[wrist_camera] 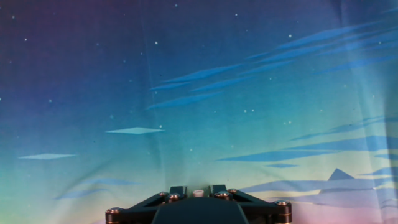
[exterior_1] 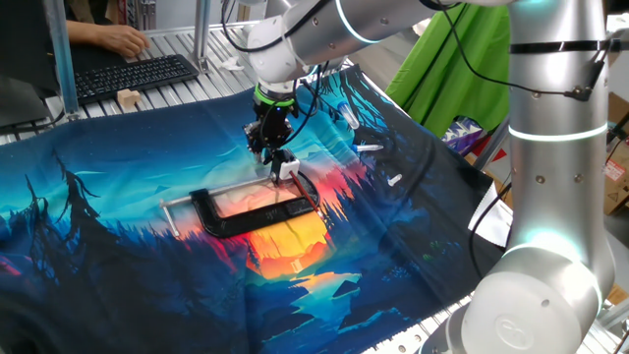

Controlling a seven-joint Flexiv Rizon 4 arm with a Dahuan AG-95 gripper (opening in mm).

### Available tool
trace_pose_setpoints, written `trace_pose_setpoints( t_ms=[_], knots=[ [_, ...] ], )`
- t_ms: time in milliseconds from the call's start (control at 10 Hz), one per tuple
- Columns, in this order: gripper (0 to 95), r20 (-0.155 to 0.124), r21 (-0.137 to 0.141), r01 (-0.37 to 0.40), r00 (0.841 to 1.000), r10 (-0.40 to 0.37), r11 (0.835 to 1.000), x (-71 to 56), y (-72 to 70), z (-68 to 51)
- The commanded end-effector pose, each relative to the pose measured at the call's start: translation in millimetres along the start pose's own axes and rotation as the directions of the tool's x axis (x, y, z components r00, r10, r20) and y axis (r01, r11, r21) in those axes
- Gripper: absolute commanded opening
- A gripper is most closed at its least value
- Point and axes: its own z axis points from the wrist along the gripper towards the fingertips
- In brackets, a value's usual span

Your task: Sharpen the pencil with a pencil sharpener

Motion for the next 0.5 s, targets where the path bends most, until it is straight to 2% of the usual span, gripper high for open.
trace_pose_setpoints(
  t_ms=[100, 500],
  knots=[
    [0.0, -0.001, 0.000, 0.008, 1.000, -0.008, 1.000, 0.6, -0.4, -1.5],
    [0.0, 0.002, -0.001, 0.024, 1.000, -0.024, 1.000, -0.4, -1.6, -0.3]
  ],
)
